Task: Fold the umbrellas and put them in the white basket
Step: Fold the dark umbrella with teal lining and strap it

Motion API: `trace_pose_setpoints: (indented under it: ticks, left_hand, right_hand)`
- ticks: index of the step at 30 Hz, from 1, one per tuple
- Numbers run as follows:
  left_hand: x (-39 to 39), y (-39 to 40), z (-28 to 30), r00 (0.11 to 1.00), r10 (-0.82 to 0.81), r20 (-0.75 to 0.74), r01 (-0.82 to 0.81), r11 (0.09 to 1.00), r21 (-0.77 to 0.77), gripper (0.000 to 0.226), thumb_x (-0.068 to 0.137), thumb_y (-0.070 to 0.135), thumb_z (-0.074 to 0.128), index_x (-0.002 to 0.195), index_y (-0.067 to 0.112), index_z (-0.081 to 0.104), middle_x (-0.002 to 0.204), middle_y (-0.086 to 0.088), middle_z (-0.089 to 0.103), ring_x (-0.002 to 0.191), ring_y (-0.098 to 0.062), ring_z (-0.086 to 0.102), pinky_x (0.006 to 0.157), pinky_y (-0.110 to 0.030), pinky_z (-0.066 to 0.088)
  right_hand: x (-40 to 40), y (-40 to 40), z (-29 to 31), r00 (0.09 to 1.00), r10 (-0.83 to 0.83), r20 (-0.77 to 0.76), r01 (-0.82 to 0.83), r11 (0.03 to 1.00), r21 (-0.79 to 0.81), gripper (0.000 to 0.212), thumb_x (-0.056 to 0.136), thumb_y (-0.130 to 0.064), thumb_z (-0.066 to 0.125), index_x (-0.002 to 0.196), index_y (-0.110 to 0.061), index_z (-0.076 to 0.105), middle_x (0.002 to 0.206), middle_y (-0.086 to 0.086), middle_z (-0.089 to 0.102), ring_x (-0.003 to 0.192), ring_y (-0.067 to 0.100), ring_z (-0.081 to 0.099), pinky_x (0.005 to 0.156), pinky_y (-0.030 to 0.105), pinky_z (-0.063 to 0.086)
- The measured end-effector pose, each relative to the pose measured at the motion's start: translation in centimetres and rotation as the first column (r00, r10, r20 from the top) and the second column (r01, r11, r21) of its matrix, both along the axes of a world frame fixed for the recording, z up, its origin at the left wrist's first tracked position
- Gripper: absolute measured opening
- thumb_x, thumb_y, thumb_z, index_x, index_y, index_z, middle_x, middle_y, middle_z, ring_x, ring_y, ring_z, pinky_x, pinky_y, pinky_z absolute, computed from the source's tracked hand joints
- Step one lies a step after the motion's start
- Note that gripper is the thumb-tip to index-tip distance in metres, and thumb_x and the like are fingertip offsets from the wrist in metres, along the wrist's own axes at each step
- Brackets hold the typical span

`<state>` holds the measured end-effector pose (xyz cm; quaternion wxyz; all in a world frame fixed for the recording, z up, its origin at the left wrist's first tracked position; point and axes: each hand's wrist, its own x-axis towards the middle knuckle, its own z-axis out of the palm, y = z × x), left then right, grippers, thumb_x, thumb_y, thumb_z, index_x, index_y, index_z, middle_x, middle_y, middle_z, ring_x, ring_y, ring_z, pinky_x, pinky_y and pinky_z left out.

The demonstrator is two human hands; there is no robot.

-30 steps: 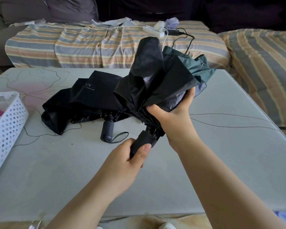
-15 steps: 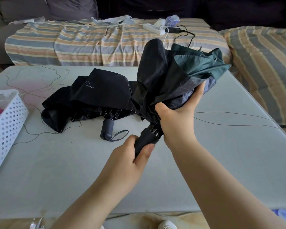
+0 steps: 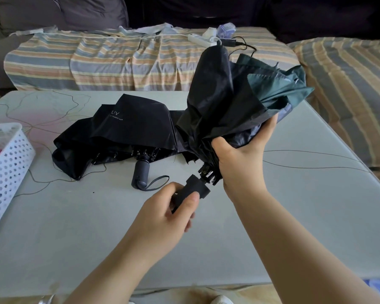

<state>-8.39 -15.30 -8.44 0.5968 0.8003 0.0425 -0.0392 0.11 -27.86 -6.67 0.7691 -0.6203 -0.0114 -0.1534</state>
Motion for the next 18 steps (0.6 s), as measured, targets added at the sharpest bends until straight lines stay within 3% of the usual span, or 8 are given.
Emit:
trace_pose_setpoints:
  ticks: [3,8,13,16,18]
  left_hand:
    - [0.8,-0.2,0.6,0.990,0.058,-0.130,-0.076,0.987,-0.141,0.042,0.084,0.044,0.053,0.087,0.003,0.062,0.067,-0.003,0.068,0.062,-0.018,0.066,0.073,-0.042,0.058]
    - [1.1,-0.4,1.4,0.969,0.116,-0.218,-0.153,0.975,-0.162,0.040,0.091,0.038,0.048,0.082,0.003,0.065,0.066,-0.004,0.068,0.054,-0.017,0.059,0.062,-0.032,0.055]
    - [1.1,-0.3,1.2,0.962,0.176,-0.210,-0.207,0.969,-0.137,0.040,0.089,0.038,0.051,0.079,0.001,0.063,0.058,0.001,0.064,0.050,-0.015,0.055,0.060,-0.030,0.052]
    - [1.0,-0.2,1.1,0.962,0.190,-0.197,-0.219,0.966,-0.140,0.040,0.088,0.037,0.050,0.078,0.000,0.062,0.055,0.002,0.062,0.048,-0.012,0.051,0.051,-0.025,0.045]
    - [0.9,0.0,1.1,0.960,0.208,-0.187,-0.237,0.960,-0.147,0.040,0.087,0.037,0.050,0.076,0.000,0.061,0.056,0.001,0.061,0.048,-0.010,0.050,0.050,-0.024,0.040]
  right_hand:
    - [-0.4,0.6,0.3,0.999,-0.011,0.050,0.012,1.000,-0.023,0.099,0.075,0.000,0.062,0.147,-0.039,0.008,0.148,0.001,0.037,0.129,0.019,0.047,0.106,0.048,0.043]
    - [-1.0,1.6,0.4,0.996,0.000,0.086,0.006,0.998,-0.070,0.096,0.075,0.002,0.065,0.149,-0.028,0.011,0.146,0.001,0.039,0.131,0.015,0.044,0.107,0.045,0.042]
    - [-1.3,2.2,0.4,0.998,0.014,0.062,-0.009,0.997,-0.074,0.098,0.074,-0.004,0.065,0.147,-0.037,0.009,0.147,0.001,0.037,0.131,0.017,0.045,0.106,0.048,0.043]
    - [-1.5,2.6,0.3,0.998,0.025,0.054,-0.021,0.997,-0.080,0.099,0.077,0.000,0.064,0.147,-0.039,0.006,0.146,-0.001,0.039,0.126,0.013,0.049,0.103,0.042,0.047]
    - [-1.7,2.9,0.2,0.998,0.048,0.038,-0.046,0.997,-0.063,0.100,0.080,0.004,0.062,0.148,-0.038,0.002,0.143,-0.002,0.042,0.115,0.005,0.055,0.093,0.027,0.053]
